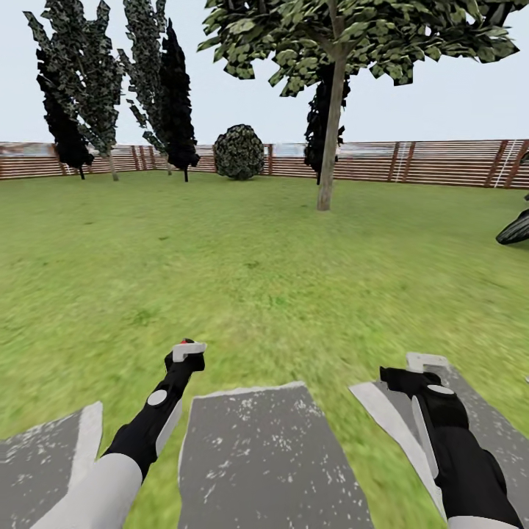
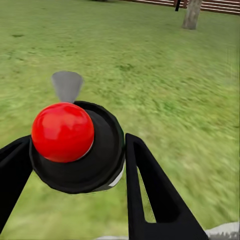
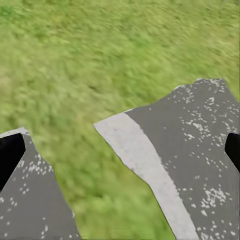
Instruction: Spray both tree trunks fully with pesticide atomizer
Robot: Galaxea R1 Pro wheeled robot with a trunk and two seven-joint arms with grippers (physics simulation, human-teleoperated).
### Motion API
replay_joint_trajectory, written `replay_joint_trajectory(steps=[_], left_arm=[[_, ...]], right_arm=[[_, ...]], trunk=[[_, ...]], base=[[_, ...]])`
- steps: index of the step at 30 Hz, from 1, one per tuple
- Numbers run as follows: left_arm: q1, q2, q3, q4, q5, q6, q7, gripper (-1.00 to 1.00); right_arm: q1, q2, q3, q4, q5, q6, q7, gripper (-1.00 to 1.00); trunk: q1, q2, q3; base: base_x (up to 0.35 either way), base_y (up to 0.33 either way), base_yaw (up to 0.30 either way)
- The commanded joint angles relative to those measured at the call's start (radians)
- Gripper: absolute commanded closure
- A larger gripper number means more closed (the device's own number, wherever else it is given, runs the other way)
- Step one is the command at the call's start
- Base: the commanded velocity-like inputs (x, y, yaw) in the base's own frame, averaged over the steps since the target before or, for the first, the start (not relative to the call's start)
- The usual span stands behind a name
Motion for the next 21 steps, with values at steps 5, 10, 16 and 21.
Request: replay_joint_trajectory(steps=[5, 10, 16, 21], left_arm=[[0.0, 0.0, 0.0, 0.0, 0.0, 0.0, 0.0, 1.0], [0.0, 0.0, 0.0, 0.0, 0.0, 0.0, 0.0, 1.0], [0.0, 0.0, 0.0, 0.0, 0.0, 0.0, 0.0, 1.0], [0.0, 0.0, 0.0, 0.001, 0.0, 0.0, 0.0, 1.0]], right_arm=[[0.0, 0.0, 0.0, 0.0, 0.0, 0.0, 0.001, -1.0], [0.0, 0.0, 0.0, 0.0, 0.0, 0.0, 0.0, -1.0], [0.0, 0.0, 0.0, 0.0, 0.0, 0.0, 0.0, -1.0], [0.0, 0.0, 0.0, 0.0, 0.0, 0.0, 0.0, -1.0]], trunk=[[0.0, 0.0, 0.0], [0.0, 0.0, 0.0], [0.0, 0.0, 0.0], [0.0, 0.0, 0.0]], base=[[0.294, -0.156, 0.0], [0.294, -0.148, 0.0], [0.295, -0.11, 0.0], [0.312, -0.016, 0.0]])
